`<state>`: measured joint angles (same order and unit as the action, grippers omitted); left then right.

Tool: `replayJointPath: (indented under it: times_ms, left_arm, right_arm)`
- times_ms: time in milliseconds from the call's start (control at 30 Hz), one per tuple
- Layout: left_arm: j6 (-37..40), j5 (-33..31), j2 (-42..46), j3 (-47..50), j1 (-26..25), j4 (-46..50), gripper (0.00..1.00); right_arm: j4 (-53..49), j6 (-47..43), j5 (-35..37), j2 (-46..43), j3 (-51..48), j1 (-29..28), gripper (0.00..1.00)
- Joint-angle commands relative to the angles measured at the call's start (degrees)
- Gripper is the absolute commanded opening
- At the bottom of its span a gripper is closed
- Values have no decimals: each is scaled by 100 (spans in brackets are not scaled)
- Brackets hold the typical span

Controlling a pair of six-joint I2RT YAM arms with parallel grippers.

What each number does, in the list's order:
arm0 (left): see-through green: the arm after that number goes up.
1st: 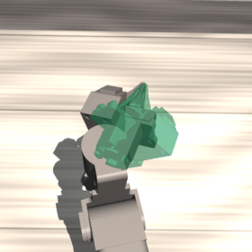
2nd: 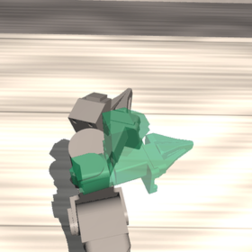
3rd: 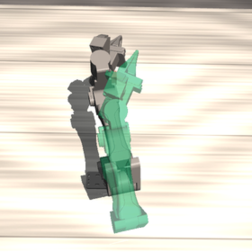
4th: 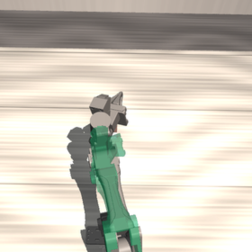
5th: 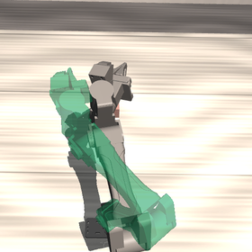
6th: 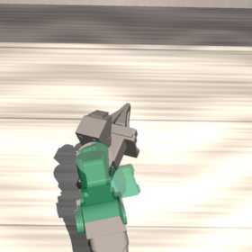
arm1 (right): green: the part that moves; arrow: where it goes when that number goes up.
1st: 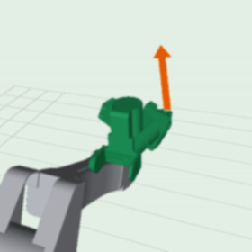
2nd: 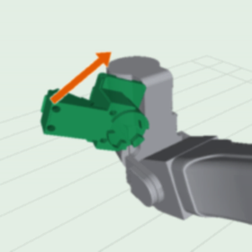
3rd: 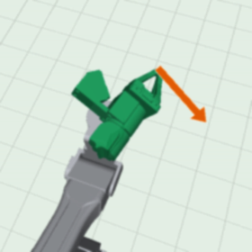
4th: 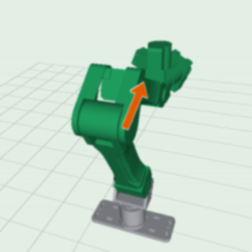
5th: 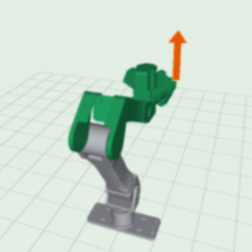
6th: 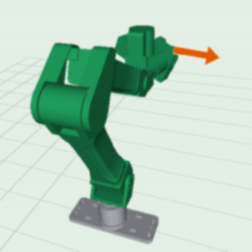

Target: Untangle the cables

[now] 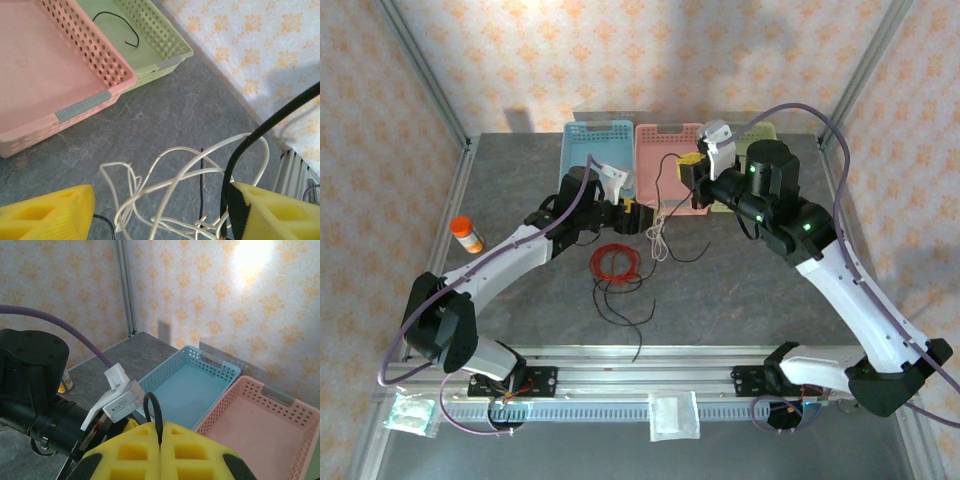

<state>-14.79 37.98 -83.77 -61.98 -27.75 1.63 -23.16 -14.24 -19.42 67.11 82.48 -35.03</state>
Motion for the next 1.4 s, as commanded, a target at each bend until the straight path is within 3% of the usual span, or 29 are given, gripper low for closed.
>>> replayJointPath:
  times_ms: [0,400,700,1033,1367]
  left_arm:
    - [134,177,-76,-35,-3,-196,66]
    - [28,134,-195,-19,-7,-315,27]
    - [-6,-703,-191,-25,8,-158,0]
    - [-171,-2016,-241,79,156,317,0]
    - [-279,-2229,-56,314,211,343,0]
  right_arm:
    - [180,-83,-143,-41,234,22,0]
    - [228,-79,-144,-74,221,20,0]
    - [457,-72,264,-234,91,18,0]
    - [1152,25,1839,-866,-454,21,0]
    - [1442,195,2580,-1001,-722,16,0]
